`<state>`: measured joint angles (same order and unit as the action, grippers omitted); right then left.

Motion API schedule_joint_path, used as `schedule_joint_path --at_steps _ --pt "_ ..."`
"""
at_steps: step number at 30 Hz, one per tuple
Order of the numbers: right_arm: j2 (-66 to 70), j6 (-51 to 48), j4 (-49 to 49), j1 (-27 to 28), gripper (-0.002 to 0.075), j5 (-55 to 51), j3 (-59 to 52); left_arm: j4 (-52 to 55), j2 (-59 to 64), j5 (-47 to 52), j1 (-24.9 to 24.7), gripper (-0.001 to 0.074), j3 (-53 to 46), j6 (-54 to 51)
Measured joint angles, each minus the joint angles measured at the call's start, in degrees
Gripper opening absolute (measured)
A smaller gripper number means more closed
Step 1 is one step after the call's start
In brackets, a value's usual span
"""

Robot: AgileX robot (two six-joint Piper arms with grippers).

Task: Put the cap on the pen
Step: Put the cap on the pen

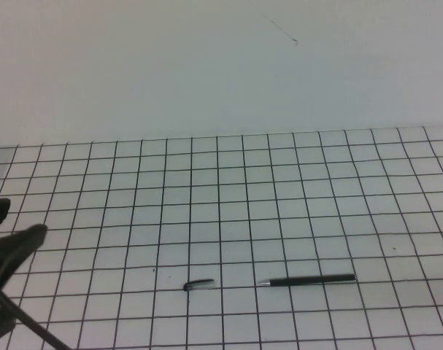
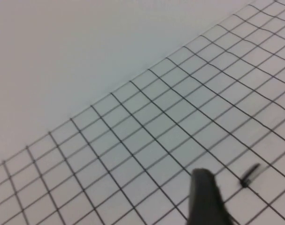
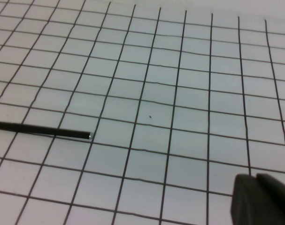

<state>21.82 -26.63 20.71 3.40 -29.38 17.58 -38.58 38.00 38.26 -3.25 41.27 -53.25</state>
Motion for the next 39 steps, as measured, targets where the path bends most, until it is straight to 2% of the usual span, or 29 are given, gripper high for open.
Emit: schedule_joint_path --at_steps 2,4,6,9,12,15,18,23,26,33,39 --pt "0.0 0.0 0.0 0.0 -0.0003 0.12 0.0 -1.28 2.77 2.7 0.0 0.0402 0.9 -1.67" --pt "0.0 0.0 0.0 0.0 -0.0003 0.4 0.0 -1.63 5.43 5.53 0.0 0.0442 1.82 -3.43" --pt "0.0 -0.22 0.0 0.0 -0.0003 0.69 0.0 -2.49 8.4 6.94 0.0 0.0428 3.08 -3.81" --pt "0.0 -0.27 0.0 0.0 -0.0003 0.82 0.0 -3.85 12.74 7.47 0.0 0.0353 4.82 -5.66" --pt "0.0 -0.27 0.77 0.0 -0.0003 0.72 0.0 -8.46 17.14 6.11 0.0 0.0277 4.94 -10.28" --pt "0.0 -0.27 1.37 0.0 -0.0003 0.72 0.0 -14.5 22.24 4.71 0.0 0.0246 4.94 -14.68" --pt "0.0 -0.44 1.5 0.0 -0.0003 0.46 0.0 -15.93 27.28 5.88 0.0 0.0272 6.09 -14.41" --pt "0.0 -0.44 1.5 0.0 -0.0003 0.23 0.0 -14.37 34.38 11.46 -0.43 0.0368 8.7 -10.59" --pt "0.0 -0.52 1.5 0.0 -0.0003 0.23 0.0 -12.89 37.06 10.12 -2.95 0.0377 9.92 -10.55" --pt "0.0 -0.52 1.59 0.0 -0.0003 0.46 0.0 -2.92 44.42 3.16 -12.79 0.0372 15.2 -10.66" --pt "0.0 -0.52 1.74 0.0 -0.0003 0.34 0.0 8.0 50.83 2.1 -18.45 0.0317 18.99 -5.08"
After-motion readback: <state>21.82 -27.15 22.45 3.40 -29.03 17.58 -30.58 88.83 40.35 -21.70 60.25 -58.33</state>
